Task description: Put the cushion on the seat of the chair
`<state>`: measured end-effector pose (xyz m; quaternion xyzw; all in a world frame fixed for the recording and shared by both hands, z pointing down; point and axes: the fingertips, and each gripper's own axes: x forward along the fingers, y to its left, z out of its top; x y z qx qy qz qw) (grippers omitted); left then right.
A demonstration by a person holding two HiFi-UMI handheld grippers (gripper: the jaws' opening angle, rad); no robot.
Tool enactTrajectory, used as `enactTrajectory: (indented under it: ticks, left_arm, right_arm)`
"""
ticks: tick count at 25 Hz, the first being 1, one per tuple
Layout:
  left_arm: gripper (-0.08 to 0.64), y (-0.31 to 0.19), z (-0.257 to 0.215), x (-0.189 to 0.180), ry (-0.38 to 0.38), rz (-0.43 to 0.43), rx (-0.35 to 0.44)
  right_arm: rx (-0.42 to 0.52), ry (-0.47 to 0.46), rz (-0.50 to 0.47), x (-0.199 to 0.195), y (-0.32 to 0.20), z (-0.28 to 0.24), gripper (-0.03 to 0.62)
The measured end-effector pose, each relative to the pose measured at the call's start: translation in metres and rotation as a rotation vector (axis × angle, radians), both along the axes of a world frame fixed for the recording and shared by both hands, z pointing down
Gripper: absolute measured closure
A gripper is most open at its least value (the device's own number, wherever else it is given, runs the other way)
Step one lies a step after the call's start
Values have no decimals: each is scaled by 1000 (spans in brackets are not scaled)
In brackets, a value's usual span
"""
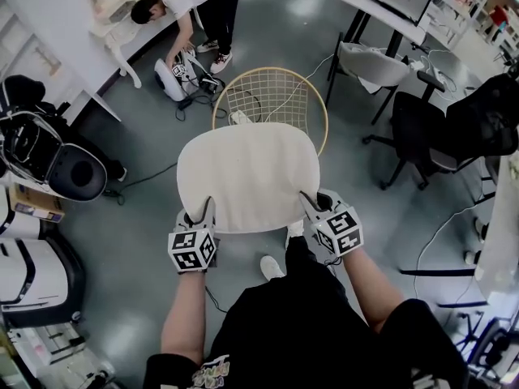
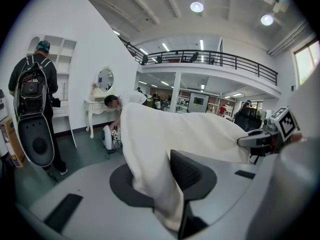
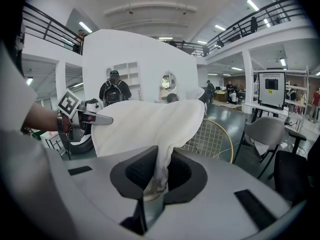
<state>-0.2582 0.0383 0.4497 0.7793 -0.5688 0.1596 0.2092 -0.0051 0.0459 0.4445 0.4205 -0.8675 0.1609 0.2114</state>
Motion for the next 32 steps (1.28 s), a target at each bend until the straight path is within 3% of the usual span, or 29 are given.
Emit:
enactTrajectory:
  ticks: [21, 32]
  left_arm:
    - [442, -190, 52, 75, -16, 2, -101]
    - [439, -260, 95, 90, -26, -12, -164]
  right_arm:
    - [-108, -36, 18, 78, -190, 53, 545]
    - [-157, -26, 2, 93, -261, 97, 545]
